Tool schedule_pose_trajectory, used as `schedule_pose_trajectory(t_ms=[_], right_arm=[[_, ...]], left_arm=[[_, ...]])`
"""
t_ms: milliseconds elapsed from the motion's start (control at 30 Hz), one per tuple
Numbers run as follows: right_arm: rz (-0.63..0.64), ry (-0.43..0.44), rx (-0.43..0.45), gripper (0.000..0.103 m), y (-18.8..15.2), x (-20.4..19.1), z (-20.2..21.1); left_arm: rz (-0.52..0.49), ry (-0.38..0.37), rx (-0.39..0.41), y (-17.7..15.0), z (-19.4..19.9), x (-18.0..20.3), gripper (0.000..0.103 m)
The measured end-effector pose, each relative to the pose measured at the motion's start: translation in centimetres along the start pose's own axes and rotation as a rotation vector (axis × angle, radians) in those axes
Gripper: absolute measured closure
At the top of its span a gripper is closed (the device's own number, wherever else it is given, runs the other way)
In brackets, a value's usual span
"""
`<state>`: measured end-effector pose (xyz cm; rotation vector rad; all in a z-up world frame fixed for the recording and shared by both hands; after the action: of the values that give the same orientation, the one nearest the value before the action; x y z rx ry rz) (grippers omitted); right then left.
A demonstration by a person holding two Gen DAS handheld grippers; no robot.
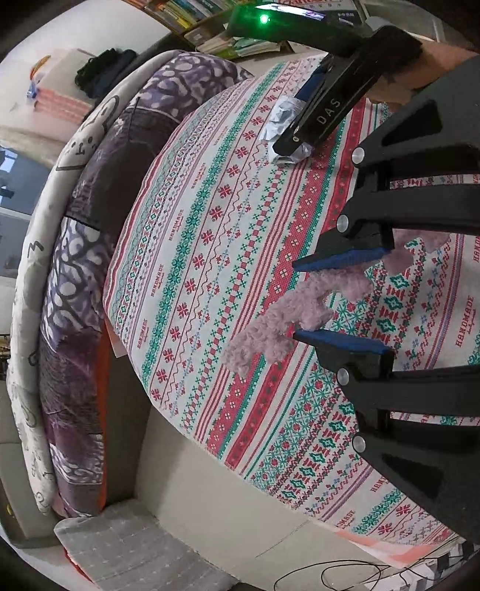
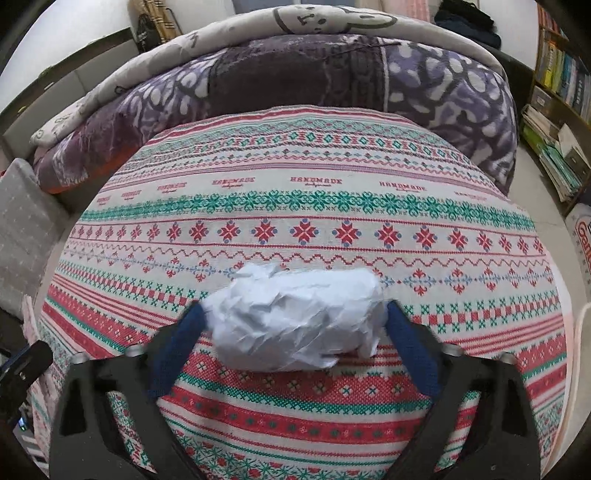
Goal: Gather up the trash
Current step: 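Grasp the white crumpled paper bundle with the right gripper while the left holds the pink strip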
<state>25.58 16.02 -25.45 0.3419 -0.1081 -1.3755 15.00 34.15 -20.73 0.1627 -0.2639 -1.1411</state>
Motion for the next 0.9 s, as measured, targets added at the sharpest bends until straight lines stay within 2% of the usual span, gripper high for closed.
schedule_pose_trajectory(t_ms=[100, 133, 367, 633, 900], right_arm=[[0.017, -0.023, 0.019, 0.028, -0.2, 0.1, 0.6], [0.025, -0.025, 0.032, 0.032, -0.3, 0.2, 1.0], [0.011, -0.006, 0.102, 0.032, -0.5, 1.2, 4.7], [0.029, -0.038, 0.174, 0.032, -1.1, 3.3, 9.8], [0.009, -0.033, 0.197, 0.031, -2.2, 5.9, 12.6]], left_arm=[[-0.003, 0.004, 0.0, -0.1, 0.0, 0.2, 0.071], [-0.006, 0.004, 0.004, -0.1, 0.1, 0.3, 0.071], [-0.021, 0.003, 0.066, -0.1, 2.1, 1.5, 0.071], [-0.054, 0.004, 0.135, -0.2, 4.5, 3.6, 0.071], [-0.112, 0.008, 0.164, -1.0, 5.4, 6.5, 0.071]])
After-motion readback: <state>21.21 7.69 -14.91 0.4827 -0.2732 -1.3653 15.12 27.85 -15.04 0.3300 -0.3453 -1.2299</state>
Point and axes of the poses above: each gripper's, at about its wrist camera, not at the fingertips, and z roughly against the way its jaws point, x to its right, y to its top, the point moved 8 cm from there along -z, roughly the way its jaws point, and after that the axes turned 15 degrees about -x, right-handed, at the moved point
